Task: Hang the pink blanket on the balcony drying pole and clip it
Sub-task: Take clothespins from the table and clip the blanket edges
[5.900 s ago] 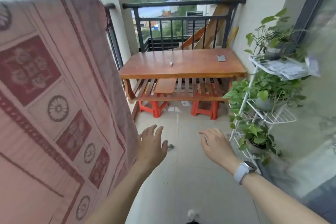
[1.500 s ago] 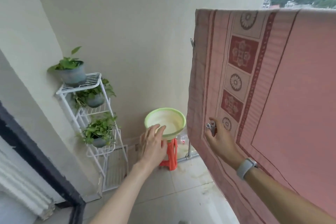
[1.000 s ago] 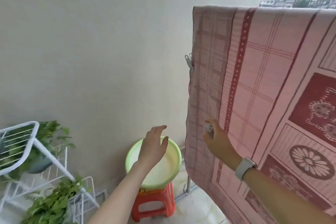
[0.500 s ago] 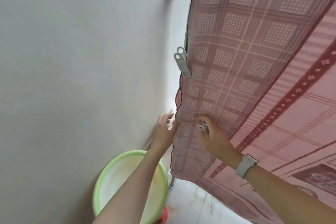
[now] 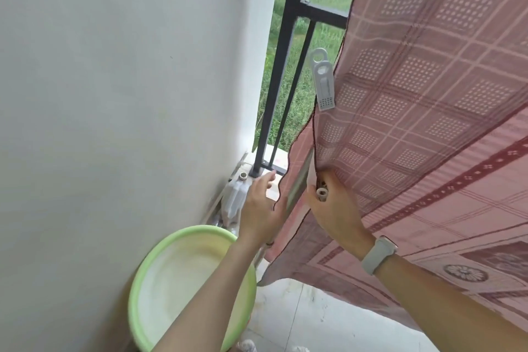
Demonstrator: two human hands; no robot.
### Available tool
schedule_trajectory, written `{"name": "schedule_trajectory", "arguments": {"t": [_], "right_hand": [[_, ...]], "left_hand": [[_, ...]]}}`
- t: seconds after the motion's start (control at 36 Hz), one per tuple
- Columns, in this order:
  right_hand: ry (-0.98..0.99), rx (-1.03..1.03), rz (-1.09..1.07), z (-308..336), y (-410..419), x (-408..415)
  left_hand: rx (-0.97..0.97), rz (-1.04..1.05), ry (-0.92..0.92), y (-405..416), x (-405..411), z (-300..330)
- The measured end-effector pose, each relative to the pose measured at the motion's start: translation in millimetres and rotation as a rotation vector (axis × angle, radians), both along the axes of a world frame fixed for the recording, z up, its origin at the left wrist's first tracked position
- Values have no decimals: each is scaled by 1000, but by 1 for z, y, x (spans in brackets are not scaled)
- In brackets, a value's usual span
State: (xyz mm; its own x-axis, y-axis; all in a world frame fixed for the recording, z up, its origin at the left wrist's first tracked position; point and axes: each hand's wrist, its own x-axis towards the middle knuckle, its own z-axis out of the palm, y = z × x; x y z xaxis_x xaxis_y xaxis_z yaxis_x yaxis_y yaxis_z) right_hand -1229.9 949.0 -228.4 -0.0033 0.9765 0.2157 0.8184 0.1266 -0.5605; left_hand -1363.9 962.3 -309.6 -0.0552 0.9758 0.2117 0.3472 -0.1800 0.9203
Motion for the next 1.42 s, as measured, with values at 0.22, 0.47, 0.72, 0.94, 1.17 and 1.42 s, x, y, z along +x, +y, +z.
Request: {"name": "schedule_trajectory", "arguments": {"t": [0.22,0.47,0.72,0.94,1.17,1.42], "right_hand": [[-108,-91,5,-26,-11,-4],[-203,9,38,-35,-9,-25],[-442,-37,116,-43,5,-7],[-330,-249,243,-23,14,-4],[-43,-555,461,28,13,-10],[-291,-396,608,54,56,-60]], "left_hand": [[-286,-162,-88,30,1,-12],[-178,-51,-241,23,-19,-14],[-333,-250,-431,24,-8,-16],[-293,-158,-337,22,4,-27],[-299,-121,-316,31,-1,-30],[-272,-57,-369,22,-1,-30]]}}
